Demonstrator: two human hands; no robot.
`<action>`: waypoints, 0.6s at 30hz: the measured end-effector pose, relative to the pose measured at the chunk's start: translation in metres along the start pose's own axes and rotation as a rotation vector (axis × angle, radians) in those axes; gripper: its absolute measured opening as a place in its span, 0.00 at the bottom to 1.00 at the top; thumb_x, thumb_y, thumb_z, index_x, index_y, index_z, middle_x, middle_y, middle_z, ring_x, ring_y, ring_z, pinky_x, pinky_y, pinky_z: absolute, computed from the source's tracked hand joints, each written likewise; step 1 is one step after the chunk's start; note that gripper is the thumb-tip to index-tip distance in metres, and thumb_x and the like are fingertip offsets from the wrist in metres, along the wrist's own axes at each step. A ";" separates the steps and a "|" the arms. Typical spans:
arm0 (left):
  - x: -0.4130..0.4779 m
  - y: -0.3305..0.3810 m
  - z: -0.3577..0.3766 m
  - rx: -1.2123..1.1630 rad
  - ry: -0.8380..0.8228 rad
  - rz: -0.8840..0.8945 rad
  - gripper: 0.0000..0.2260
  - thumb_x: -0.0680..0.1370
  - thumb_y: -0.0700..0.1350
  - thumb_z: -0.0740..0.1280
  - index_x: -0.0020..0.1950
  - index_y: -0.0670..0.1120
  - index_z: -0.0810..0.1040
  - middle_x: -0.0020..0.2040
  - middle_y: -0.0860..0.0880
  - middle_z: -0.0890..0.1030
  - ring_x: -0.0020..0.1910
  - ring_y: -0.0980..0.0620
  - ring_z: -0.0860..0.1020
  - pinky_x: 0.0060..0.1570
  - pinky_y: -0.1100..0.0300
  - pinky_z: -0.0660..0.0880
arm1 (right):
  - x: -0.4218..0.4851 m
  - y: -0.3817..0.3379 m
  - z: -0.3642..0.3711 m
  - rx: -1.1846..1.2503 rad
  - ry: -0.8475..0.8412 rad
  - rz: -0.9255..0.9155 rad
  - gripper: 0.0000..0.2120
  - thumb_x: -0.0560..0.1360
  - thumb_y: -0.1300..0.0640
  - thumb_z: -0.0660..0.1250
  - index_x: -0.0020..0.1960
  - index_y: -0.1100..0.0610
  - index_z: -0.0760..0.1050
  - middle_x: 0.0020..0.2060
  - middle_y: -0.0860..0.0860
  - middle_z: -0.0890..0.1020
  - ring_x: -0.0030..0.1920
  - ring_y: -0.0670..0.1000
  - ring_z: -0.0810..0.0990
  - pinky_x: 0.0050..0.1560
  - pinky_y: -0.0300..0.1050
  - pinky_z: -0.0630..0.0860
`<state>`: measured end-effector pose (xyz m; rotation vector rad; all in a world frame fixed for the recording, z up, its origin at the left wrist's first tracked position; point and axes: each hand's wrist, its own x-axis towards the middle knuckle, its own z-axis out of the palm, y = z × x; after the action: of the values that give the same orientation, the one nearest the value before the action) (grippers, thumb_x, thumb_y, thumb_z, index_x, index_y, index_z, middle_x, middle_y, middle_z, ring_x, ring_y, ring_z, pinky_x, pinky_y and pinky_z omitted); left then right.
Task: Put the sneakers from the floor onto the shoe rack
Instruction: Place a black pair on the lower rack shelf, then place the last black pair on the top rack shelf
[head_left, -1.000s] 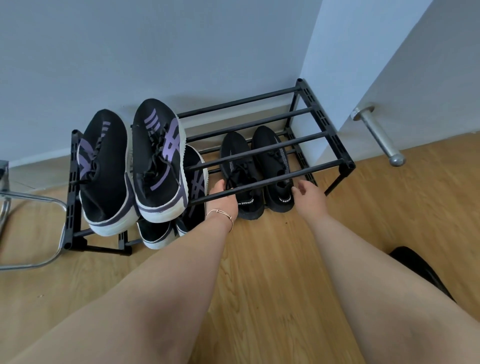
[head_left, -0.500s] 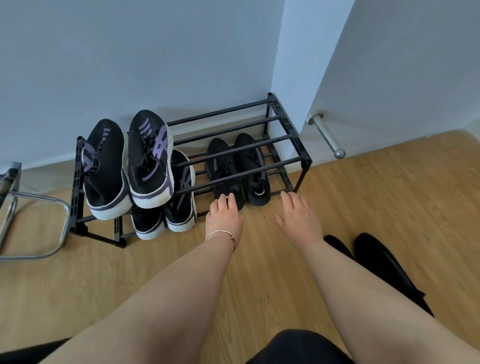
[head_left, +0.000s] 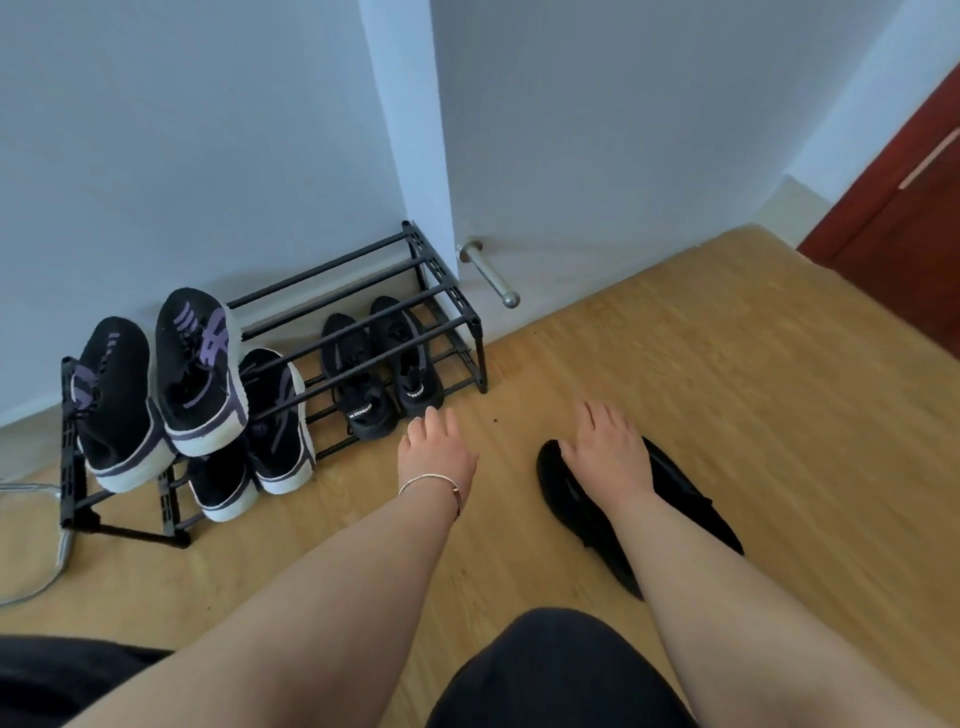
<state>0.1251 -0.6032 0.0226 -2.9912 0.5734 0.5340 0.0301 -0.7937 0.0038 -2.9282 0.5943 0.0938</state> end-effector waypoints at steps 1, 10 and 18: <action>-0.001 0.009 0.000 0.002 0.004 0.012 0.32 0.81 0.58 0.60 0.80 0.44 0.54 0.79 0.42 0.60 0.75 0.41 0.62 0.72 0.50 0.65 | -0.005 0.012 -0.001 0.003 0.001 0.029 0.25 0.80 0.47 0.62 0.72 0.61 0.67 0.65 0.57 0.77 0.62 0.57 0.76 0.63 0.52 0.74; -0.001 0.086 0.035 -0.067 -0.110 0.051 0.29 0.82 0.57 0.59 0.77 0.42 0.58 0.70 0.42 0.69 0.66 0.42 0.70 0.64 0.52 0.70 | -0.043 0.100 0.019 0.007 -0.052 0.264 0.23 0.80 0.46 0.60 0.71 0.57 0.68 0.62 0.54 0.78 0.59 0.56 0.76 0.55 0.50 0.76; 0.004 0.117 0.096 -0.131 -0.245 -0.028 0.26 0.81 0.59 0.59 0.70 0.42 0.65 0.67 0.41 0.72 0.64 0.42 0.74 0.61 0.53 0.71 | -0.051 0.149 0.056 0.004 -0.087 0.355 0.22 0.81 0.46 0.58 0.70 0.58 0.69 0.64 0.55 0.77 0.62 0.57 0.75 0.60 0.52 0.74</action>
<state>0.0544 -0.7032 -0.0675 -2.9811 0.4936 0.9537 -0.0769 -0.9008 -0.0675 -2.7641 1.0885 0.2574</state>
